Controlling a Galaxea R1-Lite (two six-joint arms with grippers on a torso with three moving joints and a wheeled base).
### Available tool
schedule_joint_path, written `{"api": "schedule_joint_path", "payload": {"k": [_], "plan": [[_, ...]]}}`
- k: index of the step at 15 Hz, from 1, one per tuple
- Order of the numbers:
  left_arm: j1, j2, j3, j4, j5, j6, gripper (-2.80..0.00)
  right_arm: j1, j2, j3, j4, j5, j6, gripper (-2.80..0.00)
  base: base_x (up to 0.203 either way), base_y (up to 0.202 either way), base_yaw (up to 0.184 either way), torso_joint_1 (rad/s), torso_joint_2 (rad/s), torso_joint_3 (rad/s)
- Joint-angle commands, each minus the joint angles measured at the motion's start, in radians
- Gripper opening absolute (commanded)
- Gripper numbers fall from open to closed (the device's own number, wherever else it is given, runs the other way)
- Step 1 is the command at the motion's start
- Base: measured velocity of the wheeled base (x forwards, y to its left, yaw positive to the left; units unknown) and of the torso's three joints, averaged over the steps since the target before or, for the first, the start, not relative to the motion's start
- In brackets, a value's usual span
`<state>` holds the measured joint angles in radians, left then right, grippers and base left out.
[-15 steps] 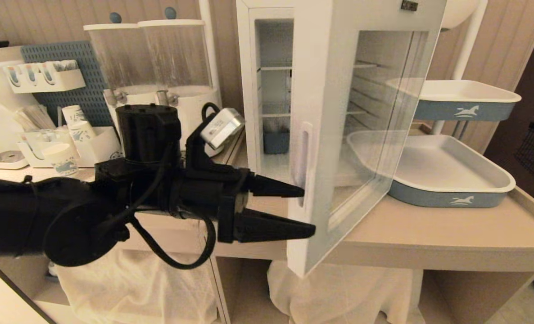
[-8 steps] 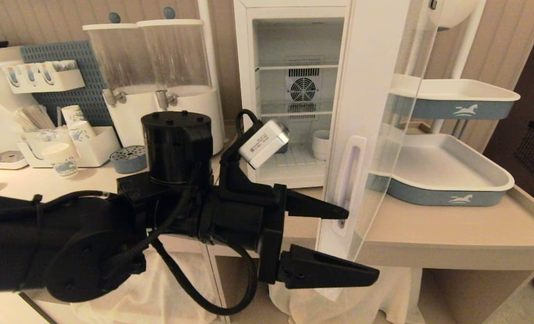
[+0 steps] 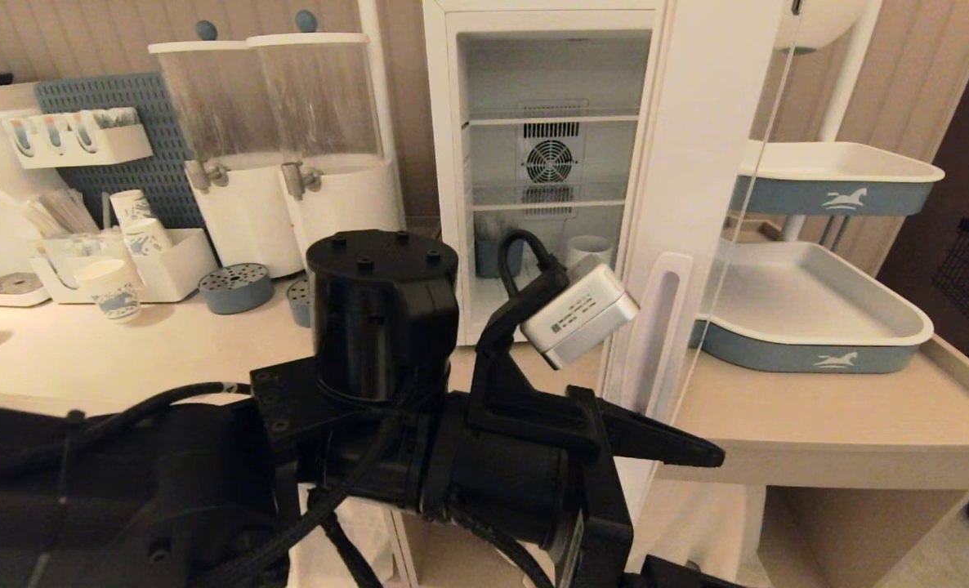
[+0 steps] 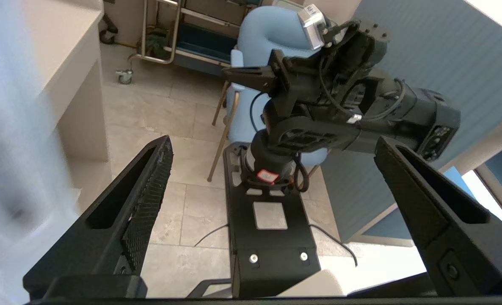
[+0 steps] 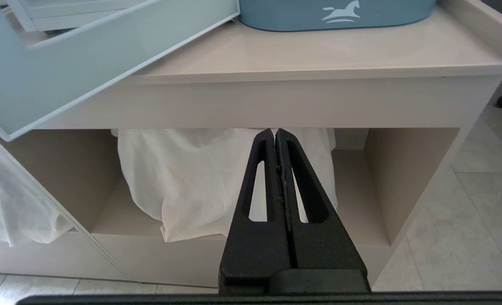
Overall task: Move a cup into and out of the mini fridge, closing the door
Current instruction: Open the freezer door
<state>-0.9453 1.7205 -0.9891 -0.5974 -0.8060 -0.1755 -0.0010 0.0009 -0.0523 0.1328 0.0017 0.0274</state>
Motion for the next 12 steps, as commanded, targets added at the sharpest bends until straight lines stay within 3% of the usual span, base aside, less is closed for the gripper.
{"api": "schedule_joint_path", "payload": {"k": [1, 6, 10, 12], "plan": [[-0.039, -0.019, 0.001, -0.002, 0.001, -0.004, 0.00, 0.001, 0.001, 0.000, 0.001, 0.000, 0.000, -2.80, 0.000, 0.000, 0.000, 0.000, 0.00, 0.000], [-0.038, -0.108, 0.067, -0.002, 0.009, 0.002, 0.00, 0.001, 0.001, 0.000, 0.001, 0.000, 0.000, -2.80, 0.000, 0.000, 0.000, 0.000, 0.00, 0.000], [0.142, -0.221, 0.113, -0.002, 0.001, -0.009, 0.00, 0.001, 0.001, 0.000, 0.001, 0.000, 0.000, -2.80, 0.000, 0.000, 0.000, 0.000, 0.00, 0.000], [0.191, -0.249, 0.127, -0.002, -0.006, -0.010, 0.00, 0.001, 0.001, 0.000, 0.001, 0.000, 0.000, -2.80, 0.000, 0.000, 0.000, 0.000, 0.00, 0.000]]}}
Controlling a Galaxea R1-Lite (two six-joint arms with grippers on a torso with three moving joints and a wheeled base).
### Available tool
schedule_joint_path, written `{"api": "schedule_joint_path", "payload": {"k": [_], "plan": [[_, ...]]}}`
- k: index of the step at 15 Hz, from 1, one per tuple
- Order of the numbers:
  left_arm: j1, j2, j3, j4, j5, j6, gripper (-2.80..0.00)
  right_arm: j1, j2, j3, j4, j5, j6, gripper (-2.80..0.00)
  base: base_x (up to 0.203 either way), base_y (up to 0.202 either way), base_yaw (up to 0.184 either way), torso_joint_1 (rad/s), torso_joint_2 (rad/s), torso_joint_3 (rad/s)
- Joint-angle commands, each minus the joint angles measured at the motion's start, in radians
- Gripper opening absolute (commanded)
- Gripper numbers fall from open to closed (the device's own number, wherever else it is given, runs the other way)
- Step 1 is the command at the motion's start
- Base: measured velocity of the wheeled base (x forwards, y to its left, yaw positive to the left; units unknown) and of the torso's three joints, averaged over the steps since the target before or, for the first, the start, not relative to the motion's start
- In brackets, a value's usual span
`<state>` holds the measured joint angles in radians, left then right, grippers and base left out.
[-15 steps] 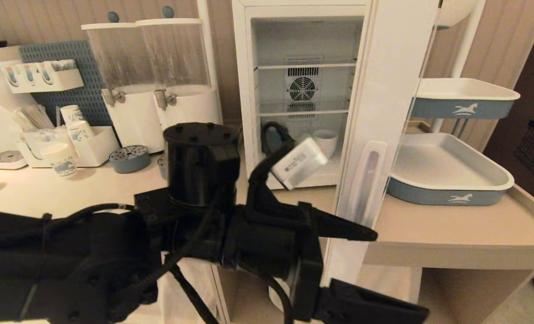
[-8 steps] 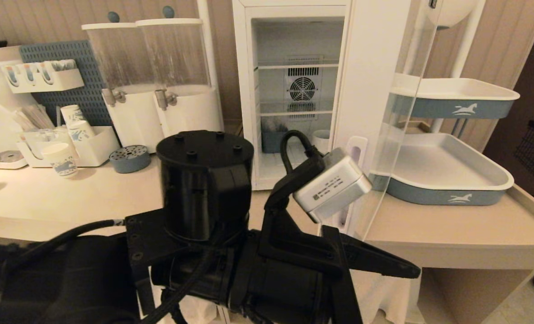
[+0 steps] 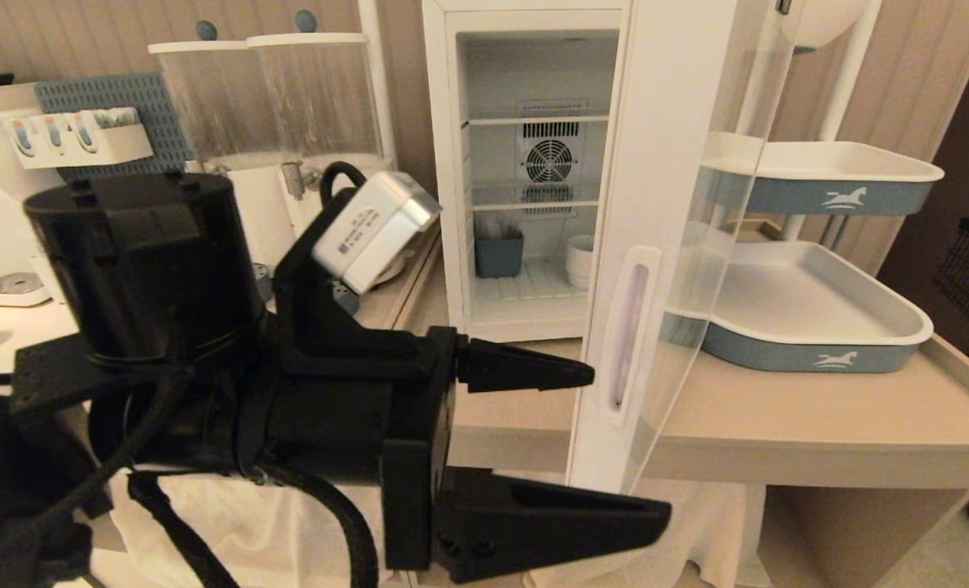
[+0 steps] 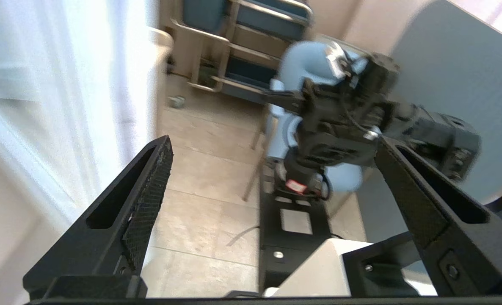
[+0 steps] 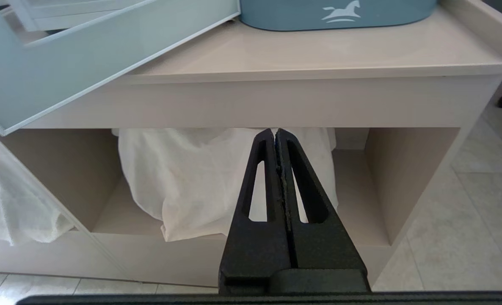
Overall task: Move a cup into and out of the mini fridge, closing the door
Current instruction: Open the freezer door
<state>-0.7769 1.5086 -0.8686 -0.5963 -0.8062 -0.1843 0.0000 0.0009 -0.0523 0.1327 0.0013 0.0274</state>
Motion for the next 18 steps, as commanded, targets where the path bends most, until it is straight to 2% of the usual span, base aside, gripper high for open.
{"api": "schedule_joint_path", "payload": {"k": [1, 5, 8, 16, 18], "plan": [[0.037, -0.031, 0.002, -0.004, -0.005, -0.003, 0.00, 0.000, 0.001, 0.000, 0.001, 0.000, 0.000, -2.80, 0.000, 0.000, 0.000, 0.000, 0.00, 0.000], [0.041, 0.014, -0.017, -0.015, -0.006, -0.008, 0.00, 0.000, 0.001, 0.000, 0.001, 0.000, 0.000, -2.80, 0.000, 0.000, 0.000, 0.000, 0.00, 0.000], [0.043, 0.107, -0.055, -0.083, 0.001, -0.010, 0.00, 0.000, 0.001, 0.000, 0.001, 0.000, 0.000, -2.80, 0.000, 0.000, 0.000, 0.000, 0.00, 0.000], [0.041, 0.187, -0.115, -0.097, -0.008, -0.011, 0.00, 0.000, 0.001, 0.000, 0.001, 0.000, 0.000, -2.80, 0.000, 0.000, 0.000, 0.000, 0.00, 0.000], [0.014, 0.195, -0.136, -0.097, -0.007, -0.017, 0.00, 0.000, 0.001, 0.000, 0.001, 0.000, 0.000, -2.80, 0.000, 0.000, 0.000, 0.000, 0.00, 0.000]]}}
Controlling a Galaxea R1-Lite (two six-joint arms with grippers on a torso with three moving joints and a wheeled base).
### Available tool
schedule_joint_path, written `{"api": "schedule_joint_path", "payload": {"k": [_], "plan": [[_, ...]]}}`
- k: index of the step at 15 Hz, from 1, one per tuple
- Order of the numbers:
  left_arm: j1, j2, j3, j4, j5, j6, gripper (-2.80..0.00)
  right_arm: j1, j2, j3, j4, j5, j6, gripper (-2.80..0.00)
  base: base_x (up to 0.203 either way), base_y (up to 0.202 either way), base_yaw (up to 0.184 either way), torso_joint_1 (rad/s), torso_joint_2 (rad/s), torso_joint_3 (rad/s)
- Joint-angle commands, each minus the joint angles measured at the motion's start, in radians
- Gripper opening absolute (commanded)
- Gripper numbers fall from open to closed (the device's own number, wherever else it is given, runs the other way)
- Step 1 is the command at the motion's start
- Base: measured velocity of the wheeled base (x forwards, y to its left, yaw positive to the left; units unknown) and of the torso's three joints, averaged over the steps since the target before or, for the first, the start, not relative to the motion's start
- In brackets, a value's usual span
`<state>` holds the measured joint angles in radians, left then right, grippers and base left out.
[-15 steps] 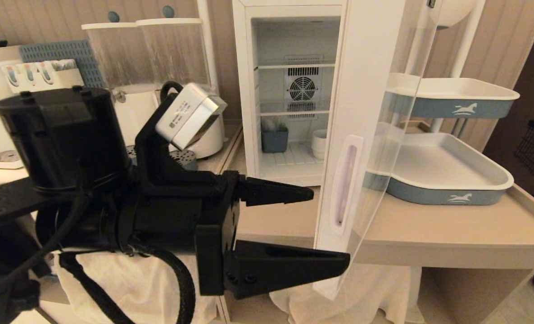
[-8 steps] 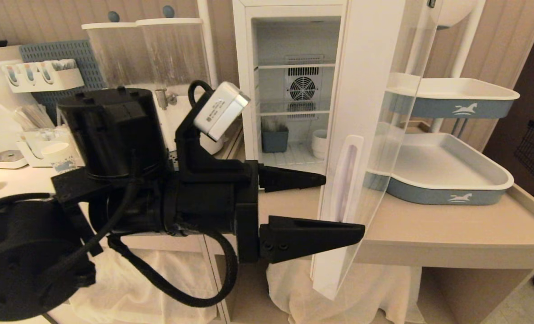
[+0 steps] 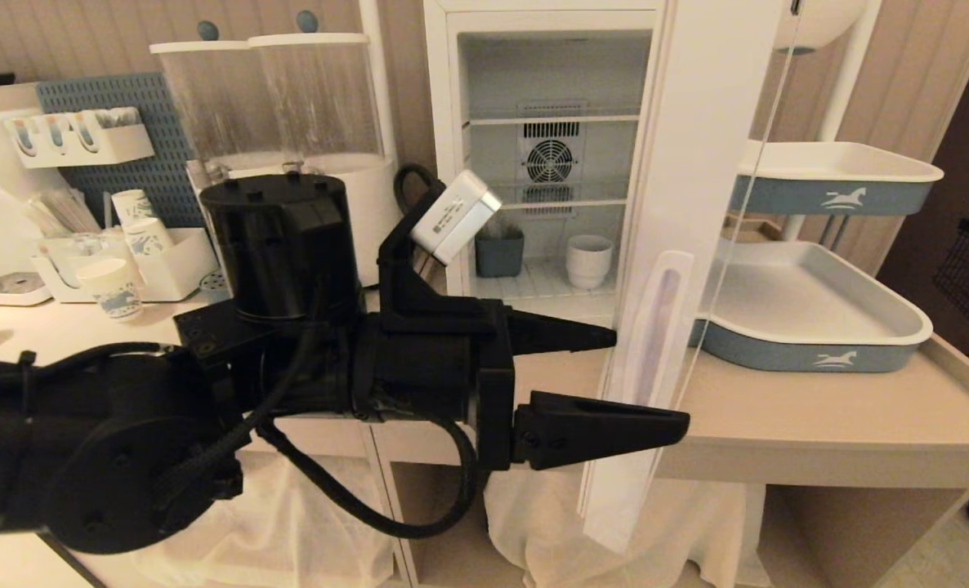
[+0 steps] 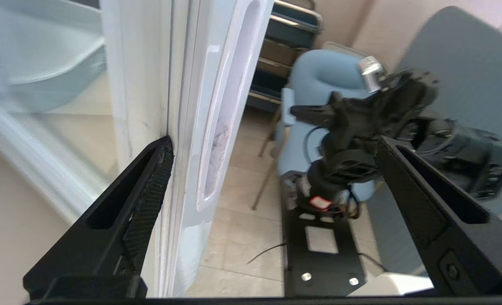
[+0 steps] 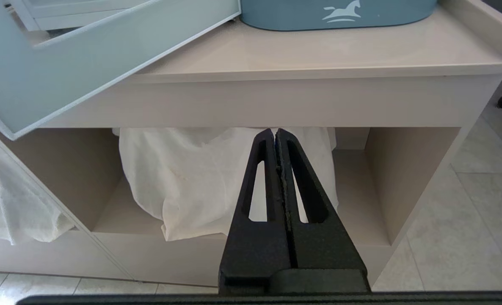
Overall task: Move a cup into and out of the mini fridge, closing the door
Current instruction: Open the freezer door
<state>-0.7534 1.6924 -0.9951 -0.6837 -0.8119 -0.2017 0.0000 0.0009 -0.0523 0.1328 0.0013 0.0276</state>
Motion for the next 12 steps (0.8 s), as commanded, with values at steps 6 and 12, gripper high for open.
{"api": "schedule_joint_path", "payload": {"k": [6, 12], "plan": [[-0.140, 0.077, -0.101, -0.003, 0.013, -0.083, 0.00, 0.000, 0.001, 0.000, 0.001, 0.000, 0.000, -2.80, 0.000, 0.000, 0.000, 0.000, 0.00, 0.000], [-0.343, 0.159, -0.218, 0.025, 0.154, -0.199, 0.00, 0.000, 0.001, 0.000, 0.001, 0.000, 0.000, -2.80, 0.000, 0.000, 0.000, 0.000, 0.00, 0.000]]}}
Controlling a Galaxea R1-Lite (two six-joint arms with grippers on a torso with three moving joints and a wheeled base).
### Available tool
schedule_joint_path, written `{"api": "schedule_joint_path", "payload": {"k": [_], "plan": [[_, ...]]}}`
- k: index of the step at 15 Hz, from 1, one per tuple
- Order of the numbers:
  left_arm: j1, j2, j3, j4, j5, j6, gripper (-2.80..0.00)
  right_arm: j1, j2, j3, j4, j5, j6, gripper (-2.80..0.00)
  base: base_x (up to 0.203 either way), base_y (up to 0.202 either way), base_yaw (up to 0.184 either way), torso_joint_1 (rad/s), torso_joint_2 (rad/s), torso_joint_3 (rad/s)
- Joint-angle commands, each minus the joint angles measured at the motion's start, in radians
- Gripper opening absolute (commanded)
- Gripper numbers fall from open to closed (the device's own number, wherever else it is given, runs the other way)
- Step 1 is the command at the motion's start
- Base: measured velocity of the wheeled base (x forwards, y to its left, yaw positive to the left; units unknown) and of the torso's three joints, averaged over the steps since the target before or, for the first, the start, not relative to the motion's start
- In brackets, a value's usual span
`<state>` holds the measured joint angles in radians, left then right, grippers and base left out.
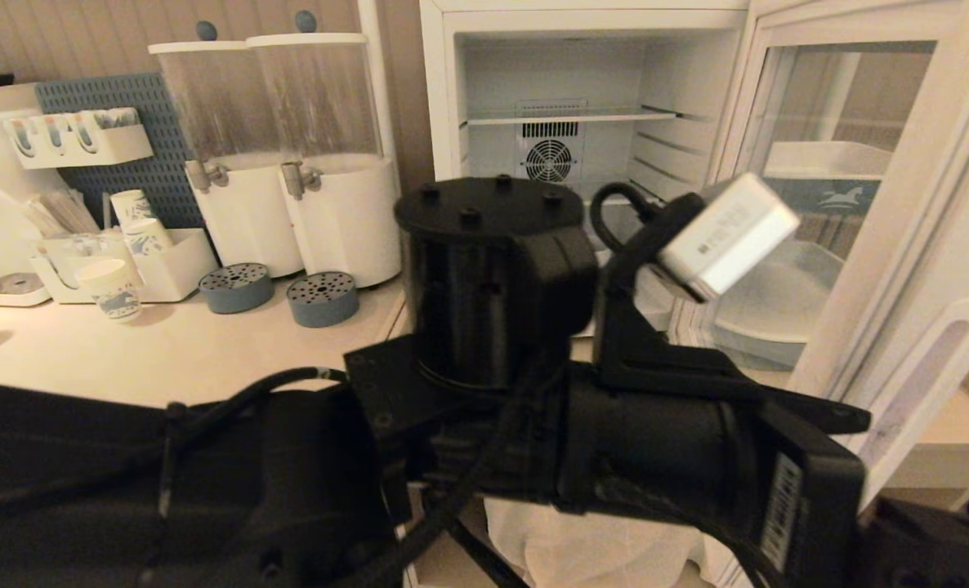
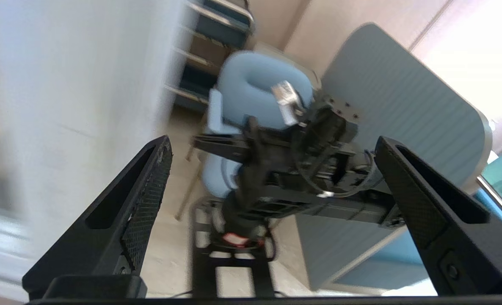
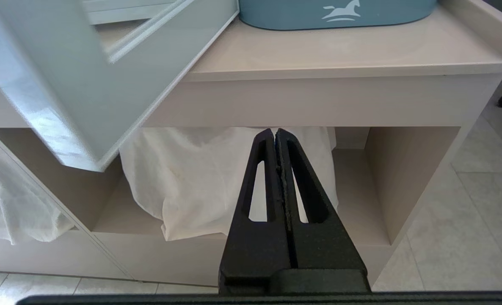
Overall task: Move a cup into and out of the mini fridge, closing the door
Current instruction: Open the freezer door
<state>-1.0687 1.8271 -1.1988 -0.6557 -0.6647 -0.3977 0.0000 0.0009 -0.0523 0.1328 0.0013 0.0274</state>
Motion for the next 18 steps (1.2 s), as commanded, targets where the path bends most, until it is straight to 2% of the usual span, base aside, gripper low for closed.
{"api": "schedule_joint_path", "payload": {"k": [1, 4, 6, 10, 11, 13, 15, 18], "plan": [[-0.046, 0.029, -0.020, 0.012, 0.023, -0.006, 0.00, 0.000, 0.001, 0.000, 0.002, 0.000, 0.000, -2.80, 0.000, 0.000, 0.000, 0.000, 0.00, 0.000], [-0.096, -0.011, 0.025, 0.040, 0.047, -0.008, 0.00, 0.000, 0.001, 0.000, 0.001, 0.000, 0.000, -2.80, 0.000, 0.000, 0.000, 0.000, 0.00, 0.000], [-0.145, -0.061, 0.053, 0.098, 0.100, -0.007, 0.00, 0.000, 0.001, 0.000, 0.001, 0.000, 0.000, -2.80, 0.000, 0.000, 0.000, 0.000, 0.00, 0.000], [-0.195, -0.182, 0.030, 0.383, 0.271, 0.005, 0.00, 0.000, 0.001, -0.001, 0.001, 0.000, 0.002, -2.80, 0.000, 0.000, 0.000, 0.000, 0.00, 0.000], [-0.200, -0.195, 0.024, 0.413, 0.296, 0.007, 0.00, 0.000, 0.001, -0.001, 0.001, 0.000, 0.002, -2.80, 0.000, 0.000, 0.000, 0.000, 0.00, 0.000], [-0.200, -0.202, 0.031, 0.415, 0.299, 0.006, 0.00, 0.000, 0.001, -0.001, 0.001, 0.000, 0.000, -2.80, 0.000, 0.000, 0.000, 0.000, 0.00, 0.000], [-0.192, -0.288, 0.073, 0.422, 0.313, 0.006, 0.00, 0.000, 0.001, 0.000, 0.001, 0.000, 0.001, -2.80, 0.000, 0.000, 0.000, 0.000, 0.00, 0.000], [-0.155, -0.358, 0.108, 0.443, 0.348, 0.007, 0.00, 0.000, 0.001, -0.001, 0.002, -0.001, 0.002, -2.80, 0.000, 0.000, 0.000, 0.000, 0.00, 0.000]]}}
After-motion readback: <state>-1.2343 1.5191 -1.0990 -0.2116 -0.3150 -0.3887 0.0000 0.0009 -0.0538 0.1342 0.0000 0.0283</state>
